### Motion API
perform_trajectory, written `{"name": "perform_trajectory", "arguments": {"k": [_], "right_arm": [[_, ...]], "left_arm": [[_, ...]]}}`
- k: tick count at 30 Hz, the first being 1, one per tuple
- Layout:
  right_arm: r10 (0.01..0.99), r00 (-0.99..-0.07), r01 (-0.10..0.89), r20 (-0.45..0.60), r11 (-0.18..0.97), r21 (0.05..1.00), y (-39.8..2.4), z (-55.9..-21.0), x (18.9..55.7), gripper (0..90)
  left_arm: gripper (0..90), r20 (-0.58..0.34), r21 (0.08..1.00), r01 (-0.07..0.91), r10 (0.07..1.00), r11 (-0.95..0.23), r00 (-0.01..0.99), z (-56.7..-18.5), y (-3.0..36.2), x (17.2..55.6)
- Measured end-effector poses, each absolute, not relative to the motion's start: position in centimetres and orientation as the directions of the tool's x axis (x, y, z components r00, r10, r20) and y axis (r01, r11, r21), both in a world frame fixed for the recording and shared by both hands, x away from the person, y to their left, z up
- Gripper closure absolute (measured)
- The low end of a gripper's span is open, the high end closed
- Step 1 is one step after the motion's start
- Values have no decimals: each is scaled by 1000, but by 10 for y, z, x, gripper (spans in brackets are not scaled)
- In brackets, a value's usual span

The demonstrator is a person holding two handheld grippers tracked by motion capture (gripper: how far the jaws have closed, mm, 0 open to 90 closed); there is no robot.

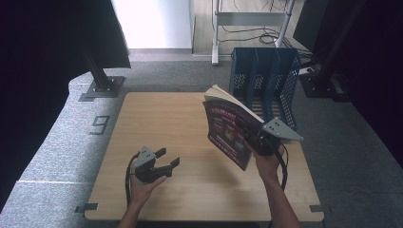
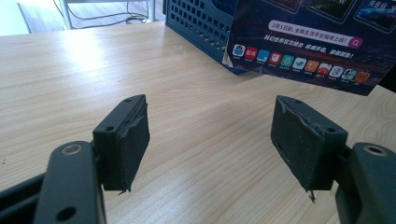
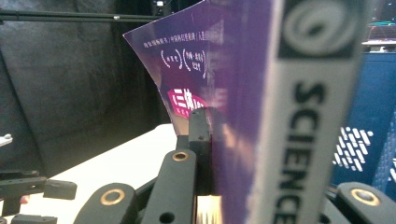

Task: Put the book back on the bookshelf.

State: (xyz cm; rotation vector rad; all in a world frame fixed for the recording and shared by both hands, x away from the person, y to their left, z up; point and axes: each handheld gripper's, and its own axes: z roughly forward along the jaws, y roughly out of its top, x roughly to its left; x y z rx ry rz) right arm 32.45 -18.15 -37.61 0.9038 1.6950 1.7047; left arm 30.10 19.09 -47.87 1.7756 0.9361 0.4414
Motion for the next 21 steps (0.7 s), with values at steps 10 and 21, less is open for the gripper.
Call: {"name": "perform_trajectory", "arguments": {"k": [10,21], "right_arm": [[811,-579,57,80,-58,997,-194,-369,326,818],[824,-562,54,78,-58,997,-202,-364,328,818]], "left_arm": [[280,-142,907,392,764,-154,629,-478,192,301],[280,-143,904,396,763,-159,631,-479,190,301]]}}
